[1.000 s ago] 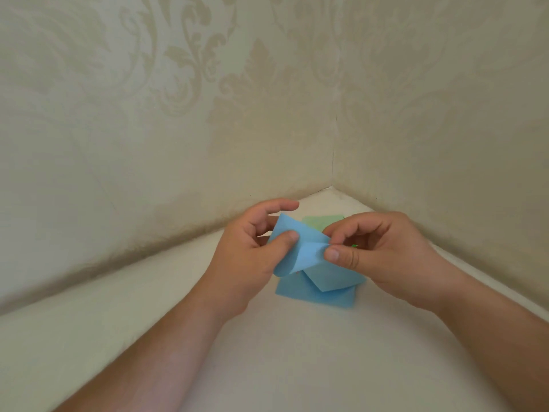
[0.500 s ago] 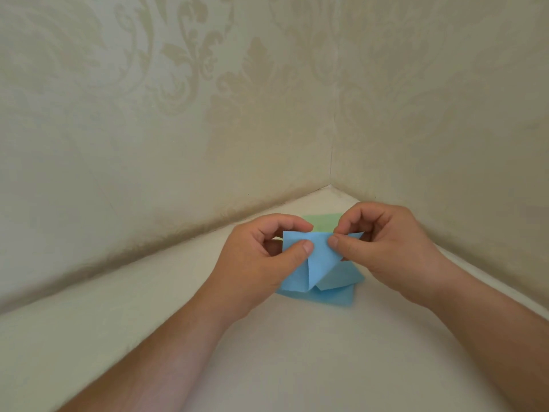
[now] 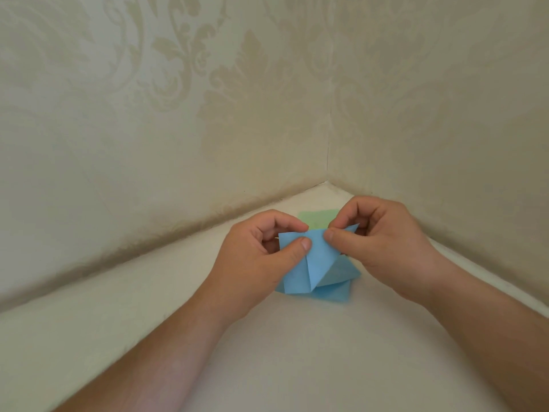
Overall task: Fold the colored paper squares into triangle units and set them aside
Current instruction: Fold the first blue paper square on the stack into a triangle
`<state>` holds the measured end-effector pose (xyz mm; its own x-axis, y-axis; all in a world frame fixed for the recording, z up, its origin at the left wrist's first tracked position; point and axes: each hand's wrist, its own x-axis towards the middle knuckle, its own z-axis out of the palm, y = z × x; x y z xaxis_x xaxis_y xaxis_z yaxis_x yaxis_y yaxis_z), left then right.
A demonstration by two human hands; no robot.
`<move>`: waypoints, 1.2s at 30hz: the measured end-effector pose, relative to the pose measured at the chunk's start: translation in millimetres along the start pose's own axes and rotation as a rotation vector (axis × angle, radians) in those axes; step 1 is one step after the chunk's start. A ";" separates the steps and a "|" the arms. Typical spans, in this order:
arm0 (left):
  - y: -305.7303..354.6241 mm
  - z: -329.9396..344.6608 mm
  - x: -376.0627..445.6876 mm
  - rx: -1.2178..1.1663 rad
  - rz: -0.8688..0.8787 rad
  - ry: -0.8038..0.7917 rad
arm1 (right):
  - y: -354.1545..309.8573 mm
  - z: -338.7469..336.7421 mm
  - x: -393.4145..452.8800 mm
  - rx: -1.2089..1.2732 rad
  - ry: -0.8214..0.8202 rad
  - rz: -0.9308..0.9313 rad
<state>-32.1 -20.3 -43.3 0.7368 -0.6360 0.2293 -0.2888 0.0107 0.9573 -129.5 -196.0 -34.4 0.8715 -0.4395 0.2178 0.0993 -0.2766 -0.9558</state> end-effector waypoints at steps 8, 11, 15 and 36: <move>-0.2 1.4 -0.1 0.000 0.013 0.011 | 2.1 1.7 0.5 0.011 0.013 -0.006; 0.4 2.1 0.2 -0.011 0.028 0.051 | 0.9 1.9 -0.2 0.038 0.007 -0.002; 2.8 3.0 1.6 -0.052 0.030 0.110 | -1.0 2.7 0.0 0.179 -0.023 0.013; 8.9 0.3 4.5 -0.195 -0.057 0.162 | -4.0 7.8 -3.4 0.350 -0.274 0.270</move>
<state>-31.6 -23.3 -33.8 0.8413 -0.5081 0.1846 -0.1327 0.1369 0.9817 -129.1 -186.7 -32.9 0.9773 -0.2029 -0.0608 -0.0327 0.1392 -0.9897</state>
